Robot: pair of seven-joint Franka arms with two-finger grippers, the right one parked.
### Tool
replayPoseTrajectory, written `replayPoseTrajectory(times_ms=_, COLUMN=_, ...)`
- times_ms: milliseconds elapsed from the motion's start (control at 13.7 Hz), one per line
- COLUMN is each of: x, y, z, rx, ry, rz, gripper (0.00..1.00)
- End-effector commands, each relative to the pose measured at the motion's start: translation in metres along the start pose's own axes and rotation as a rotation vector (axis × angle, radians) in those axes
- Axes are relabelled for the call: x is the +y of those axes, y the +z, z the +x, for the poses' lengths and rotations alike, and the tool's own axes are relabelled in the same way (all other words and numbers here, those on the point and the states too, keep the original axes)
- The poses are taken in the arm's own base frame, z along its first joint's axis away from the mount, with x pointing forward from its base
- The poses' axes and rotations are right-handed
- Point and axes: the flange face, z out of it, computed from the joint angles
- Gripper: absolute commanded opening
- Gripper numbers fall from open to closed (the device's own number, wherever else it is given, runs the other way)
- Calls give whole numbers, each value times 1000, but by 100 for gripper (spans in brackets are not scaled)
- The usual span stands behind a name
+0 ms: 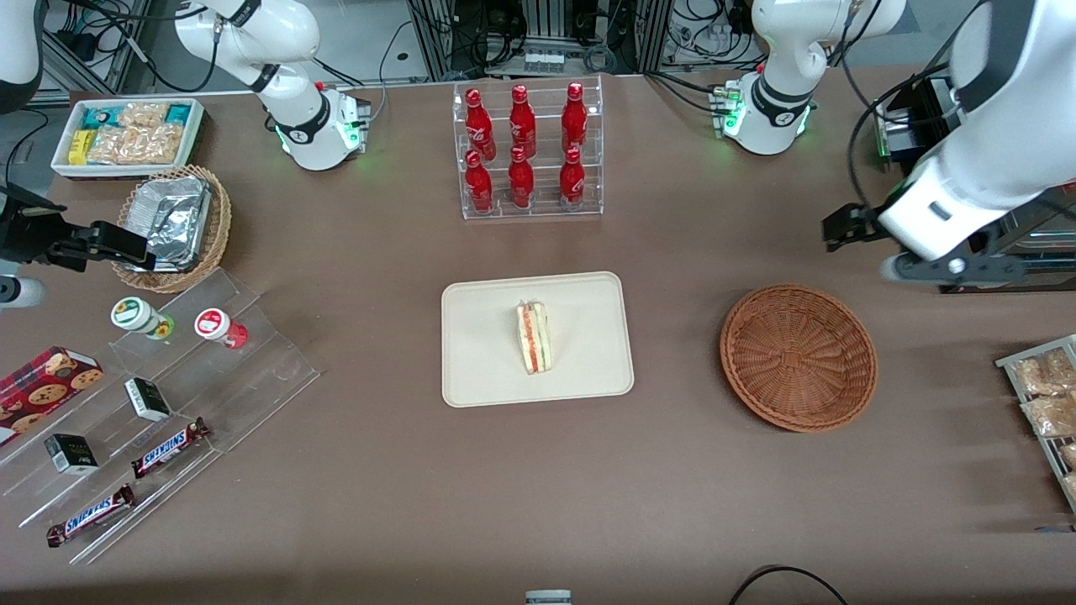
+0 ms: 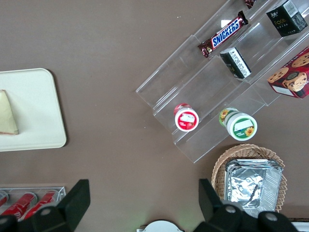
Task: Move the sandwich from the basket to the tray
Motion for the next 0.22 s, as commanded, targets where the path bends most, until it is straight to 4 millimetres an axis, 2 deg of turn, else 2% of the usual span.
replayPoseTrajectory(times_ms=0, x=-19, y=-17, z=-16, rx=-6, ry=22, rz=11, gripper=100)
replayPoseTrajectory(times_ms=146, x=-20, y=-22, z=-24, rx=-17, ry=19, rz=14, gripper=100)
